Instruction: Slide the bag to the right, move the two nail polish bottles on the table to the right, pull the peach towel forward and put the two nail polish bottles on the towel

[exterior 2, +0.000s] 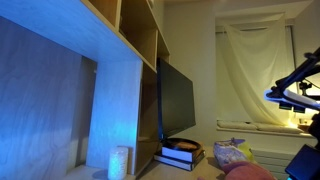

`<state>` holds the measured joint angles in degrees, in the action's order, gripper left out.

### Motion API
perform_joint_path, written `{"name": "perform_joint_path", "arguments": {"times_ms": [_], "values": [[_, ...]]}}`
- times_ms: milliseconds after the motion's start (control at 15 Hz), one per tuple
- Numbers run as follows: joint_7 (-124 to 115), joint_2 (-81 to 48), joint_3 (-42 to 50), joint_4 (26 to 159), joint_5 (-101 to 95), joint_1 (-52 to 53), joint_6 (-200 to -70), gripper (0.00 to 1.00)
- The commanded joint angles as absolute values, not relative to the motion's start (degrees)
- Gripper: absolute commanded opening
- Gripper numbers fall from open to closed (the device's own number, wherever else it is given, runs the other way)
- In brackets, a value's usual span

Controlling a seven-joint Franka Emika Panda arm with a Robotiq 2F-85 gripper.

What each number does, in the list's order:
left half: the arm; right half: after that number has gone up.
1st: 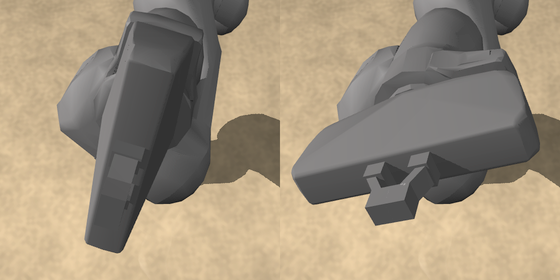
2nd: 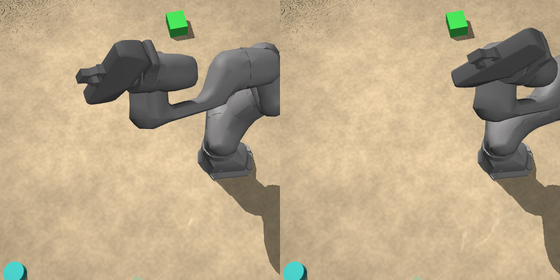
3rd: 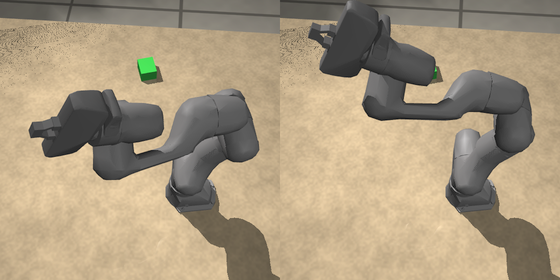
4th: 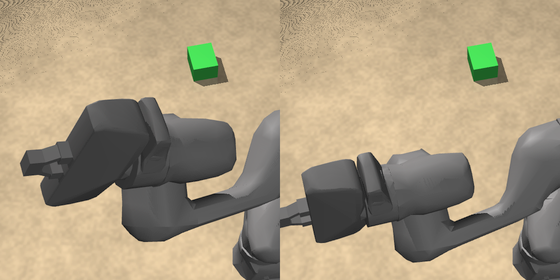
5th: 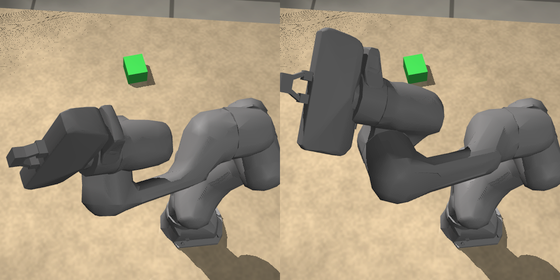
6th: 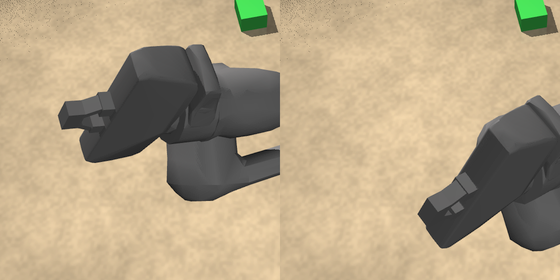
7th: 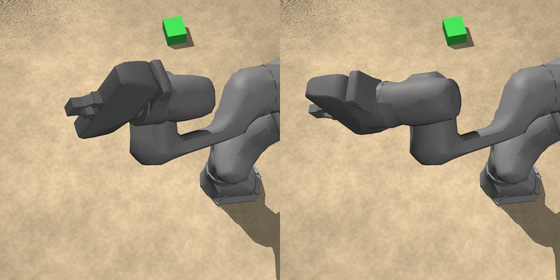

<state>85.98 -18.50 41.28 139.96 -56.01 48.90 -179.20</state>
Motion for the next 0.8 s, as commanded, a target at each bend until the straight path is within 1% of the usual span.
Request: {"name": "perform_joint_path", "arguments": {"times_ms": [0, 133, 200, 400, 467, 600, 667, 733], "values": [[95.5, -17.5, 31.0, 136.9, -51.2, 43.7, -172.3, 1.0], [101.4, -18.0, 25.9, 134.4, -47.8, 40.7, -169.8, 1.0], [99.8, -17.3, 17.6, 132.2, -52.3, 32.8, -166.5, 1.0], [105.9, -18.6, 5.4, 128.3, -50.5, 22.7, -163.2, 1.0], [111.7, -19.8, 7.9, 127.3, -45.4, 25.3, -164.5, 1.0], [117.9, -21.0, 4.1, 125.2, -41.4, 21.6, -164.7, 1.0], [118.5, -21.5, -1.4, 124.0, -42.7, 16.0, -163.6, 1.0], [123.6, -22.2, 0.5, 123.6, -37.8, 18.2, -164.6, 1.0]]}}
